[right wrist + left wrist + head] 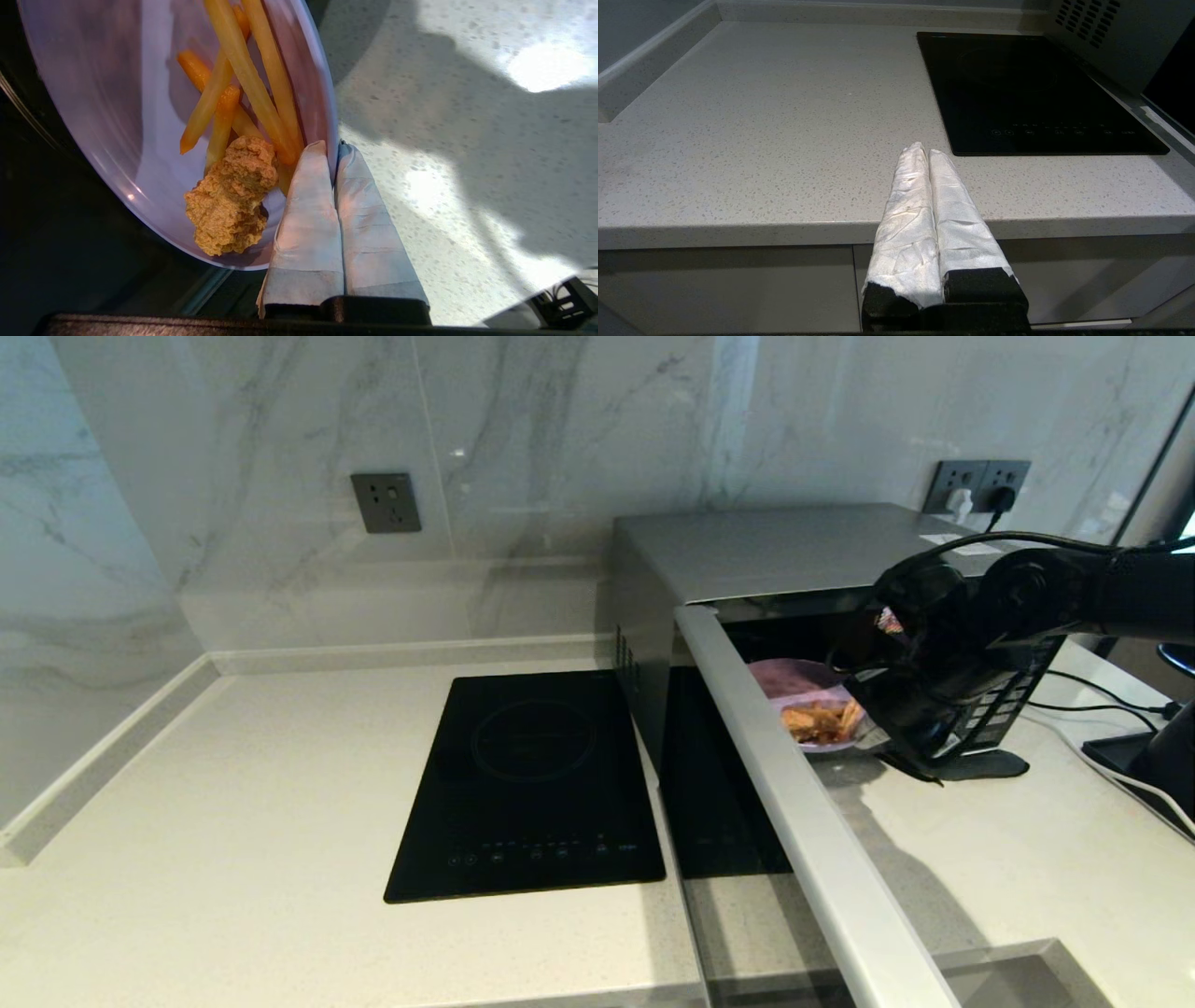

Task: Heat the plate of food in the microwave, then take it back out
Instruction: Take the plate out of the microwave

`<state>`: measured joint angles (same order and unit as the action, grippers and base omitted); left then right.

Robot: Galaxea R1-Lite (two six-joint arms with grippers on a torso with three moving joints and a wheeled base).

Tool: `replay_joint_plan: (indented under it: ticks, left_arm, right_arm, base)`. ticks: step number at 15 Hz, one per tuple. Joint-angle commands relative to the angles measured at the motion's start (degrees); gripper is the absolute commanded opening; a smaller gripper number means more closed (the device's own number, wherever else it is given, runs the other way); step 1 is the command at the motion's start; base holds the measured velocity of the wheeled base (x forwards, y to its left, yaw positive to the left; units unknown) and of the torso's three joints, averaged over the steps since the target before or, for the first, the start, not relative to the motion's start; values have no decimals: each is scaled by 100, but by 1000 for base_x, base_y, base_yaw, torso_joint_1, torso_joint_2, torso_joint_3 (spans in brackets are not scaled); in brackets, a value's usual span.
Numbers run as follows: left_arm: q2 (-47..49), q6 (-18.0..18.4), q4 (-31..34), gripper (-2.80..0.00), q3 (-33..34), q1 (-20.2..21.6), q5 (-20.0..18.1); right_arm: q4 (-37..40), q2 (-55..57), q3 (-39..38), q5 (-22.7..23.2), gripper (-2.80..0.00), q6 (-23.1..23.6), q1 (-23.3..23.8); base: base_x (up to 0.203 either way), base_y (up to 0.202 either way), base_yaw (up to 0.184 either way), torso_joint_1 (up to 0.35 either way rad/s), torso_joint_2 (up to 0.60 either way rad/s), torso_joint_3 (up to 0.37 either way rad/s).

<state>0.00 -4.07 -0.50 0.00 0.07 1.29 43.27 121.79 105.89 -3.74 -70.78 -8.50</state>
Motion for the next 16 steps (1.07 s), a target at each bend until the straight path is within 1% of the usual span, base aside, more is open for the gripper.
replay_joint_plan:
  ticks: [1, 4, 6, 9, 11, 16]
  left_arm:
    - [9, -6, -3, -280, 0, 1, 3]
    - [9, -6, -3, -280, 0, 1, 3]
    - [9, -6, -3, -280, 0, 1, 3]
    - [9, -6, -3, -280, 0, 1, 3]
    - [9, -6, -3, -280, 0, 1, 3]
    - [9, -6, -3, -280, 0, 1, 3]
  right_arm:
    - [21, -419, -399, -3, -280, -41, 7]
    - [23, -1033, -1036, 5, -280, -42, 34]
    - [23, -1544, -1508, 167, -280, -9, 103]
    - [18, -2376, -2236, 287, -280, 299, 264]
    - [22, -2819, -2649, 313, -280, 435, 653]
    - [9, -3387, -3487, 369, -280, 786, 1696]
  base:
    - [0, 0, 0, 0, 0, 0]
    - [0, 0, 0, 0, 0, 0]
    - [0, 0, 0, 0, 0, 0]
    - [0, 0, 0, 0, 0, 0]
    - [0, 0, 0, 0, 0, 0]
    - [0, 0, 0, 0, 0, 0]
